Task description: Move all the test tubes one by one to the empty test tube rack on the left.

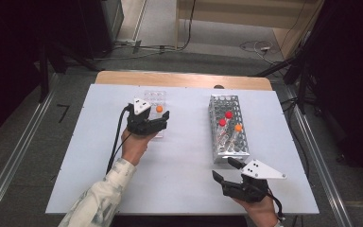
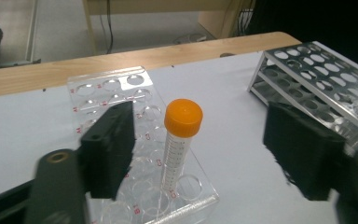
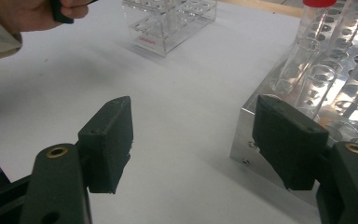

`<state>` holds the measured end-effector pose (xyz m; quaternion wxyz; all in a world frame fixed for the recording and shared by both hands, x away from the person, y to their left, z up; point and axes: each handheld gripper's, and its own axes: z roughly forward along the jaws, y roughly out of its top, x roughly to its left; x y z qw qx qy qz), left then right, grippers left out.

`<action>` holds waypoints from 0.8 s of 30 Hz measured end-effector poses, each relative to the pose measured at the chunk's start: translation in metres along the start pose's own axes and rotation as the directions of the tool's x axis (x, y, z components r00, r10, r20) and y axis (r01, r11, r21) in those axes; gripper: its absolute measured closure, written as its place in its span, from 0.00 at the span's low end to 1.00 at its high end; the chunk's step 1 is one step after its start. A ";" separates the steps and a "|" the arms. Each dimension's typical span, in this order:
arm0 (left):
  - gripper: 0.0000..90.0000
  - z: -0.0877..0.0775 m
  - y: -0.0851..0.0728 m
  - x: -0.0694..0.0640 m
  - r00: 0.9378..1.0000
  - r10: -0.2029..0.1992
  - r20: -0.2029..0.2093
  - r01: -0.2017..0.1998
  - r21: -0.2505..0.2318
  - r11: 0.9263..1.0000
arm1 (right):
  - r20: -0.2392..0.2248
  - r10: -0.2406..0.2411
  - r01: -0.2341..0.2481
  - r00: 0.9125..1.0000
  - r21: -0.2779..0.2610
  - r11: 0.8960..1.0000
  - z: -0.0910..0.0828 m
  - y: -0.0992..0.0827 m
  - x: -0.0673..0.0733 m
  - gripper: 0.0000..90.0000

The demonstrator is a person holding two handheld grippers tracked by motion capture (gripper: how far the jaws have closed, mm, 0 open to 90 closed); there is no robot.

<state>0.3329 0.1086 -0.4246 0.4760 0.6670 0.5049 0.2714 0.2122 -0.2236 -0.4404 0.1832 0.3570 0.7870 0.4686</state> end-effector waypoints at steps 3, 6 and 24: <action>0.19 -0.012 -0.002 -0.001 1.000 -0.025 0.010 0.025 -0.020 0.999 | 0.009 0.003 -0.003 1.000 -0.001 1.000 0.000 0.000 -0.002 0.31; 0.18 -0.024 -0.009 -0.003 0.999 -0.034 0.016 0.035 -0.035 0.999 | 0.018 0.009 -0.009 1.000 -0.001 1.000 -0.001 -0.001 -0.004 0.31; 0.18 -0.065 -0.042 -0.011 0.999 -0.032 0.040 0.032 -0.002 0.999 | 0.141 0.056 -0.050 0.988 -0.049 0.998 -0.012 0.004 -0.037 0.36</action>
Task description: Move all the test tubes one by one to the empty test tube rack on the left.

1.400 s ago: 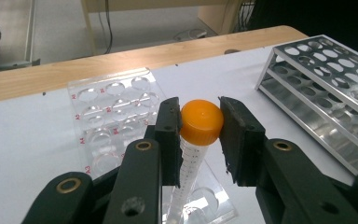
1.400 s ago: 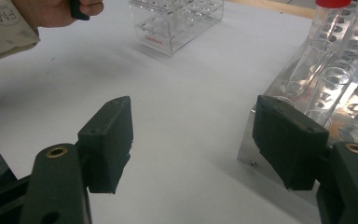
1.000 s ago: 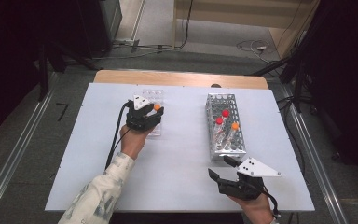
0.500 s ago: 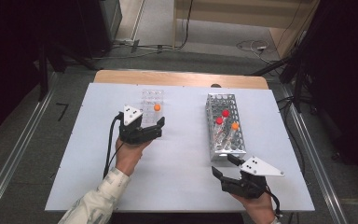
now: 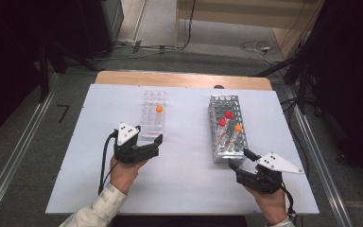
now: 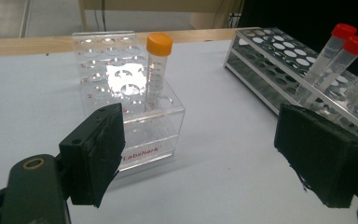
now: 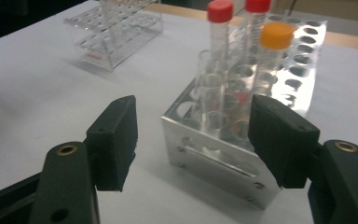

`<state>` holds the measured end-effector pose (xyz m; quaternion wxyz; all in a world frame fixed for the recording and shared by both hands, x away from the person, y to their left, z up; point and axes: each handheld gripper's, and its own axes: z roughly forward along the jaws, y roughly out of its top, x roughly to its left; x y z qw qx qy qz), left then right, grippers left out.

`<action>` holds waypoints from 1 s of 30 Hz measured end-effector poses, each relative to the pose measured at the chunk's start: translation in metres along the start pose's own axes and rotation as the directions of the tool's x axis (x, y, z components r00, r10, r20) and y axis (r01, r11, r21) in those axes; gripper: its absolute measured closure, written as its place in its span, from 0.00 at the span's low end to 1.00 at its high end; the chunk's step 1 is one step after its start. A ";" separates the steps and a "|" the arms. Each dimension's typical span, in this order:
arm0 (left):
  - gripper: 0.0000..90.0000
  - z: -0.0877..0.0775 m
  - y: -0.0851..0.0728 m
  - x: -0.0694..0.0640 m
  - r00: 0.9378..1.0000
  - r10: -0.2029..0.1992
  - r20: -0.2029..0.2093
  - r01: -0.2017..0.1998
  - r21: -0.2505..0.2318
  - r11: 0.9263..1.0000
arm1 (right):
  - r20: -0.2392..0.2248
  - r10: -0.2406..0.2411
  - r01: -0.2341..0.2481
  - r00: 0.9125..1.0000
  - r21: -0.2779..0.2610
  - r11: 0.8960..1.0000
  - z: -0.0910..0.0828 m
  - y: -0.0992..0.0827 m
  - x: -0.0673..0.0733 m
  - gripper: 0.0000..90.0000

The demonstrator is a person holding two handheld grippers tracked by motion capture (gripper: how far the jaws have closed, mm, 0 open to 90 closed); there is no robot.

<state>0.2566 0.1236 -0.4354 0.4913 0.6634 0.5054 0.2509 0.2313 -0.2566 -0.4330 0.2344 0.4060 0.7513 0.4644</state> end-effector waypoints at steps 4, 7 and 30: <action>0.18 -0.008 -0.002 0.003 1.000 -0.005 0.004 0.005 -0.005 1.000 | 0.048 0.015 -0.015 0.999 -0.007 1.000 0.003 0.004 -0.010 0.40; 0.18 -0.010 -0.005 0.005 1.000 -0.004 0.000 0.004 -0.001 1.000 | 0.069 0.030 -0.030 0.997 -0.011 1.000 0.007 0.006 -0.018 0.43; 0.18 -0.008 -0.008 0.003 1.000 0.002 0.013 -0.002 0.008 1.000 | 0.140 0.022 -0.026 0.990 0.025 0.999 0.067 0.017 -0.041 0.65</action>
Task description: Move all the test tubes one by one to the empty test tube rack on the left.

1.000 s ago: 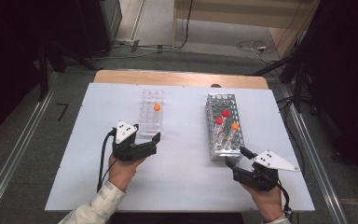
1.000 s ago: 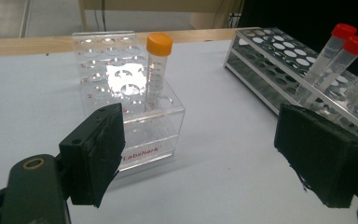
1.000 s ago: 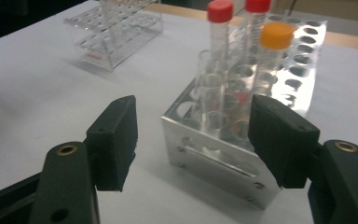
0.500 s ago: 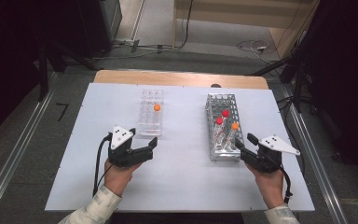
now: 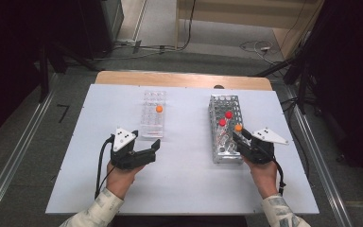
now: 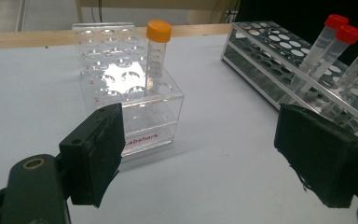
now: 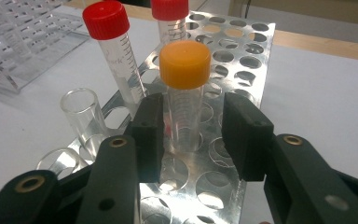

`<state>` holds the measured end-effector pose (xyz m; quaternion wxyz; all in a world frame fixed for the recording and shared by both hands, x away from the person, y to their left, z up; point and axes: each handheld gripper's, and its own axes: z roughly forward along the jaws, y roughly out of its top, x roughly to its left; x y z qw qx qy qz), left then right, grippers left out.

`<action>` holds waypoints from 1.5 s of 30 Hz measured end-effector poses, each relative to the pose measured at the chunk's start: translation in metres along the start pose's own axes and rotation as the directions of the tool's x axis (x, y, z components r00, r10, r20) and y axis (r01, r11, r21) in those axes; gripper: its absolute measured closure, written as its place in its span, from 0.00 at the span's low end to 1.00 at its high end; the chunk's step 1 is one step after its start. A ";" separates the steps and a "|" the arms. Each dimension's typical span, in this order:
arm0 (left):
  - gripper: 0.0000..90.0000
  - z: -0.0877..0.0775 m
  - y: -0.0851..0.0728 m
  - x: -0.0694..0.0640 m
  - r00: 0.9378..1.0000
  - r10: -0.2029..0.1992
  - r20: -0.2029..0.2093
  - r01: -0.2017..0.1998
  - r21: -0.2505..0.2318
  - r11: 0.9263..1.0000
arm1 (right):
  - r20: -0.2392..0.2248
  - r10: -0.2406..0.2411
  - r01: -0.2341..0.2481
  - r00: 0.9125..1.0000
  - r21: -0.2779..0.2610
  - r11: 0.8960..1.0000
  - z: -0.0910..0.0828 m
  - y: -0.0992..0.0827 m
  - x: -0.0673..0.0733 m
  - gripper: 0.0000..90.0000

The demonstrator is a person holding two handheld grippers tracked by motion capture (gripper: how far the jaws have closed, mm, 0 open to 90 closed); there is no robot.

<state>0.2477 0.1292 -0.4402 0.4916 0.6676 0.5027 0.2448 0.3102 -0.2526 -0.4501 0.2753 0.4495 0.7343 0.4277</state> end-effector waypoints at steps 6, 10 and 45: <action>0.17 0.000 0.000 0.000 1.000 0.001 -0.003 -0.001 0.000 1.000 | 0.003 -0.014 0.014 1.000 0.005 1.000 0.005 0.000 0.003 0.70; 0.17 0.001 0.000 -0.001 1.000 0.013 -0.005 -0.013 0.003 1.000 | 0.006 -0.015 0.015 1.000 0.003 1.000 0.007 0.000 0.003 0.73; 0.17 0.000 0.000 -0.002 1.000 0.018 0.001 -0.018 0.006 1.000 | -0.016 -0.018 0.015 1.000 -0.137 0.990 -0.045 0.030 0.008 0.79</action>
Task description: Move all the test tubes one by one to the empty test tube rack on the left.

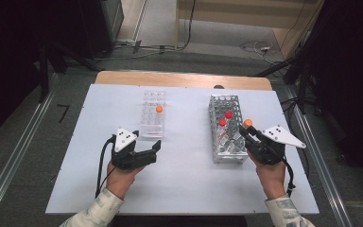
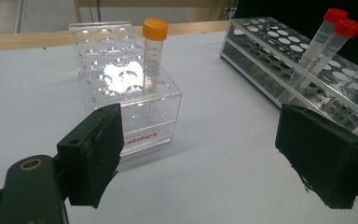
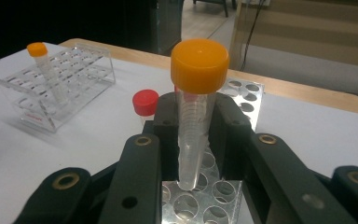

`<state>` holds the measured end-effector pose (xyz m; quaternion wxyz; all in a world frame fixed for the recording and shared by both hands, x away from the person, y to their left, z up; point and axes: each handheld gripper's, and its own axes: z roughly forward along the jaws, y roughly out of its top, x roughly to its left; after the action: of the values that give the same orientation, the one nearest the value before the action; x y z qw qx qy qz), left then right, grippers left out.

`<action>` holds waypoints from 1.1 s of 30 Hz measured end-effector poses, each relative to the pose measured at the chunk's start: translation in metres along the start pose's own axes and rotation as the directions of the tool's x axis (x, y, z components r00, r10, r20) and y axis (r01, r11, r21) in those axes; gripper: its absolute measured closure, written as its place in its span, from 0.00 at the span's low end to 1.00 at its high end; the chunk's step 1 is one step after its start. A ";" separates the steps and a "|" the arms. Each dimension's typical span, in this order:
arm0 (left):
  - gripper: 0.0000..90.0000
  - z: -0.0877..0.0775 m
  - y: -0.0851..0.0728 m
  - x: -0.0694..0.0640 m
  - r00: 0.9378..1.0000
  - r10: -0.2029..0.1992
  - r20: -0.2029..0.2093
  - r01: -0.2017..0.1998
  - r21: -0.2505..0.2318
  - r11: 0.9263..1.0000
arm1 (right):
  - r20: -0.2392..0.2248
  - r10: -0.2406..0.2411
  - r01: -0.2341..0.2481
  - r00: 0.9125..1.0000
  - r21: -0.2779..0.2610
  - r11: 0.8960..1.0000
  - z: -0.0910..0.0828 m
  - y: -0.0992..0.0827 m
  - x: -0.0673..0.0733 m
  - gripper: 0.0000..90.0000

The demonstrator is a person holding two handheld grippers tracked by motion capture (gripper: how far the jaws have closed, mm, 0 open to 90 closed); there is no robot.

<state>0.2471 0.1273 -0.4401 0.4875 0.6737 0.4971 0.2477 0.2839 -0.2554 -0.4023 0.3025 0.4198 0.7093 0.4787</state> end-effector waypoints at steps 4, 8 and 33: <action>0.17 0.000 0.000 0.000 1.000 0.002 0.000 -0.002 0.000 1.000 | -0.007 0.002 -0.002 1.000 -0.005 1.000 -0.009 0.001 0.001 0.79; 0.17 -0.001 0.000 0.000 1.000 0.000 -0.001 0.000 -0.003 1.000 | -0.018 0.006 -0.007 1.000 -0.009 1.000 -0.020 0.001 0.002 0.79; 0.17 0.000 -0.001 -0.004 1.000 0.022 -0.005 -0.022 -0.001 1.000 | -0.157 -0.051 0.058 0.986 0.040 0.998 -0.040 -0.025 0.050 0.80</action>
<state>0.2457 0.1239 -0.4403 0.4840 0.6782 0.4908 0.2548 0.2197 -0.2328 -0.4123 0.2497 0.3679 0.7525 0.4858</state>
